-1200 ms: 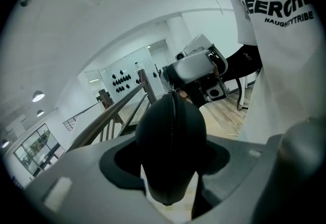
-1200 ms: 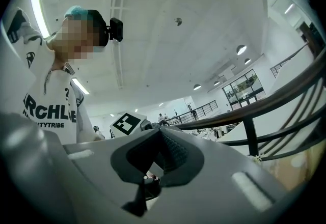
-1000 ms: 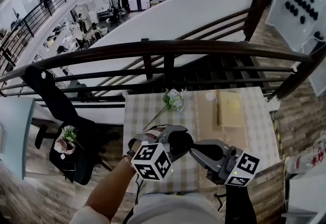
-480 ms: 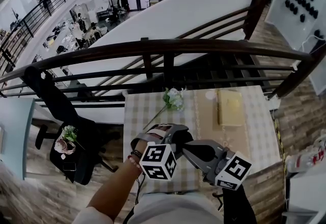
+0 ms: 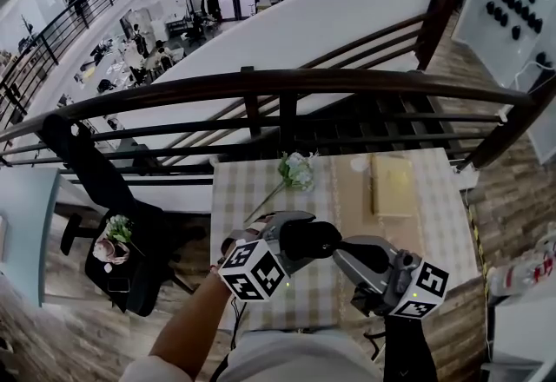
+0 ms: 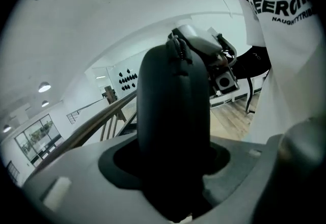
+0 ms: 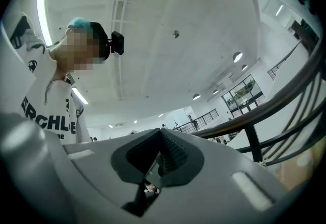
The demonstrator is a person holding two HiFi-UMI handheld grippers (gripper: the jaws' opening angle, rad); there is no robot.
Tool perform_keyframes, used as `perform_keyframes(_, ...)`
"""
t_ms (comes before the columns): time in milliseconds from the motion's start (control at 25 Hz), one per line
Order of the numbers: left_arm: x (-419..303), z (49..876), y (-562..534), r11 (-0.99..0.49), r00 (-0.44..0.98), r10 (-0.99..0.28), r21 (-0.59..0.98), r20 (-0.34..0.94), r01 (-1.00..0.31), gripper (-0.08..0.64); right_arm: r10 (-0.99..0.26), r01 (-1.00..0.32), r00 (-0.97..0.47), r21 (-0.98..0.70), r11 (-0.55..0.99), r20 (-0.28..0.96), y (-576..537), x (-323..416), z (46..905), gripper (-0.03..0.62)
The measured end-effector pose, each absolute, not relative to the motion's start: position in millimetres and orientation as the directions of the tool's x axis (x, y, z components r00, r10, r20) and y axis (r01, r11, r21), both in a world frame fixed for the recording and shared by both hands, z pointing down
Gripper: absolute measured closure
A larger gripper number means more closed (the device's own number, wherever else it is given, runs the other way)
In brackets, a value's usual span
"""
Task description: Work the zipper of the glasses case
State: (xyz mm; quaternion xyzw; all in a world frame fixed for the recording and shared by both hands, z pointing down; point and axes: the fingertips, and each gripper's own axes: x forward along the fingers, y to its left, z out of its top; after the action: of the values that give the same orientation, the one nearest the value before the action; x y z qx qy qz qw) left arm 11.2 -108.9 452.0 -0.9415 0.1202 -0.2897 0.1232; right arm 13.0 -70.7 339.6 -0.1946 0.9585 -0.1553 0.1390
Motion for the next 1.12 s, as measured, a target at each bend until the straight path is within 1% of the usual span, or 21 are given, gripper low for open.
perform_keyframes(280, -4.4, 476.9, -108.8, -0.953, 0.695, -0.285, -0.269, 0.66, -0.135, 0.298, -0.456, -0.422, -0.888, -0.292, 0.858, -0.058, -73.7, 15.5, 363.0, 0.561)
perform_keyframes(440, -4.4, 483.4, -107.4, -0.958, 0.669, -0.281, -0.246, 0.688, -0.15, 0.301, -0.449, -0.436, -0.894, -0.24, 0.868, 0.001, -70.7, 3.3, 362.4, 0.561)
perform_keyframes(720, -6.6, 491.5, -112.0, -0.951, 0.609, -0.304, -0.268, 0.733, -0.152, 0.308, -0.481, -0.492, -0.87, -0.153, 0.857, 0.107, -69.1, -6.9, 365.4, 0.561)
perform_keyframes(880, -6.0, 493.9, -112.4, -0.949, 0.588, -0.308, -0.283, 0.748, -0.138, 0.31, -0.478, -0.498, -0.863, -0.11, 0.86, 0.165, -67.2, -15.5, 369.2, 0.56)
perform_keyframes(1120, -5.3, 498.0, -115.9, -0.948, 0.559, -0.312, -0.29, 0.768, -0.131, 0.31, -0.466, -0.493, -0.862, -0.117, 0.862, 0.2, -69.9, -25.7, 377.6, 0.554)
